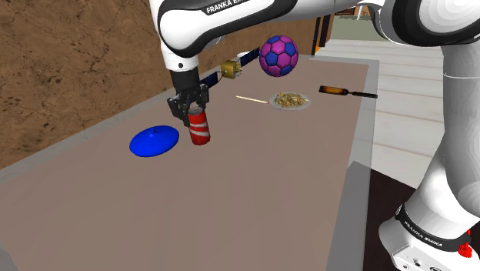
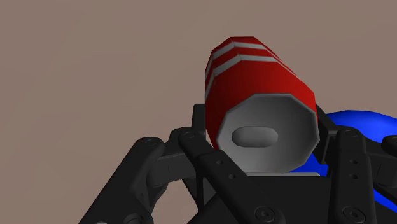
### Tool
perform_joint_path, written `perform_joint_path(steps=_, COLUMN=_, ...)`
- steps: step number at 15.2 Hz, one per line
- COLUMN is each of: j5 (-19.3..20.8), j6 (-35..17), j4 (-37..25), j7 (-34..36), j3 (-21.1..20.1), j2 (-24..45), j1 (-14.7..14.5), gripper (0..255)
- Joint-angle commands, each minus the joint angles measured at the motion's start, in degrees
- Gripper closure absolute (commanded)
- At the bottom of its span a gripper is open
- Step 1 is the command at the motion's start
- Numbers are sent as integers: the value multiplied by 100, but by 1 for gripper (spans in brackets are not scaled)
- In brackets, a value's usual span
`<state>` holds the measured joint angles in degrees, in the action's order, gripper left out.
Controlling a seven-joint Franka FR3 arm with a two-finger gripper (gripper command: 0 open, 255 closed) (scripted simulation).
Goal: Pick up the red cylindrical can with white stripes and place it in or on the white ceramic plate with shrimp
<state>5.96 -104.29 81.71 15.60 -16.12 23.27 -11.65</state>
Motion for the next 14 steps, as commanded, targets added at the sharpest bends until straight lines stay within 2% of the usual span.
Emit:
perform_joint_path(steps=1, j5=1, j6=1, j4=0, j7=0, j3=1, j2=1, j1=1, gripper=255)
perform_joint_path(steps=8, j5=1, j6=-1, j4=2, j7=0, j3=1, j2=1, j1=1, gripper=255)
perform_joint_path(steps=14, j5=-5, j6=461, j4=-462, j7=-11, j3=-9, j2=1, j1=-28, gripper=255)
